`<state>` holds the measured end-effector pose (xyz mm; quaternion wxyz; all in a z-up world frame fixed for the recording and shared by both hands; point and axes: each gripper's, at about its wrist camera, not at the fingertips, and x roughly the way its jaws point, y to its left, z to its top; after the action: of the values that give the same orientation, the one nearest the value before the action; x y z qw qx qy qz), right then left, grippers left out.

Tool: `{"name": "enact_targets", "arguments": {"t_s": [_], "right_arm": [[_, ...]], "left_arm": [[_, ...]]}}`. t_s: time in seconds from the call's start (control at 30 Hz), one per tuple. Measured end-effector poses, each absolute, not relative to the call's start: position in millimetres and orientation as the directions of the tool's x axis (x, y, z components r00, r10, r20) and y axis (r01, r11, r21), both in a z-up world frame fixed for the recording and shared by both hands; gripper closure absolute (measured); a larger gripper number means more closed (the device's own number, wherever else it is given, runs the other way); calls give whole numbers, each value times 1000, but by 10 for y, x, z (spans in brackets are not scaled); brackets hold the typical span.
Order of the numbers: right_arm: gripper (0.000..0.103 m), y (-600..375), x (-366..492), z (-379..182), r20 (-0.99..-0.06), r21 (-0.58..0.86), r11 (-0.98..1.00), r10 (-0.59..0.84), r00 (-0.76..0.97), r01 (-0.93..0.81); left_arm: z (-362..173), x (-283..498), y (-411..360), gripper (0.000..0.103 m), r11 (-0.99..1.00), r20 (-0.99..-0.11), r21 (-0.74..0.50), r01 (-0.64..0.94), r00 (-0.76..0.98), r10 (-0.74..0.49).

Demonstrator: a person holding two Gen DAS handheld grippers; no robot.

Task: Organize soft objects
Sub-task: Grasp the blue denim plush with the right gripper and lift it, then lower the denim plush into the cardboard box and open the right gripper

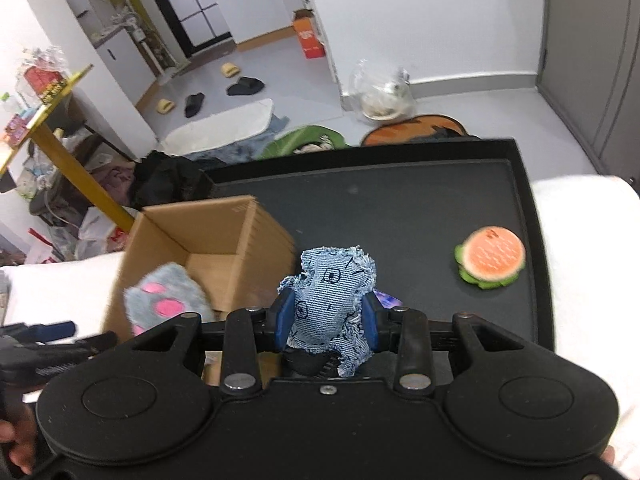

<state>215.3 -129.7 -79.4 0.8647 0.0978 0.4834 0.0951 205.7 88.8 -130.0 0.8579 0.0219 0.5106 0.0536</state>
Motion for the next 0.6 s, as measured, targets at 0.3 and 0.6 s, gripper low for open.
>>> {"name": "enact_targets", "arguments": {"t_s": [0.3,0.6], "right_arm": [[68,-962,2258,-631,-789,297,948,313,530,-117],[67,-591,2362,-556,-767,317,933,358,532,-171]], "left_arm": [[-1361,2093,944,32,995,-889,70,-73,448,96],[-1430,2128,906,42,995,-899,86,-49,426,99]]}}
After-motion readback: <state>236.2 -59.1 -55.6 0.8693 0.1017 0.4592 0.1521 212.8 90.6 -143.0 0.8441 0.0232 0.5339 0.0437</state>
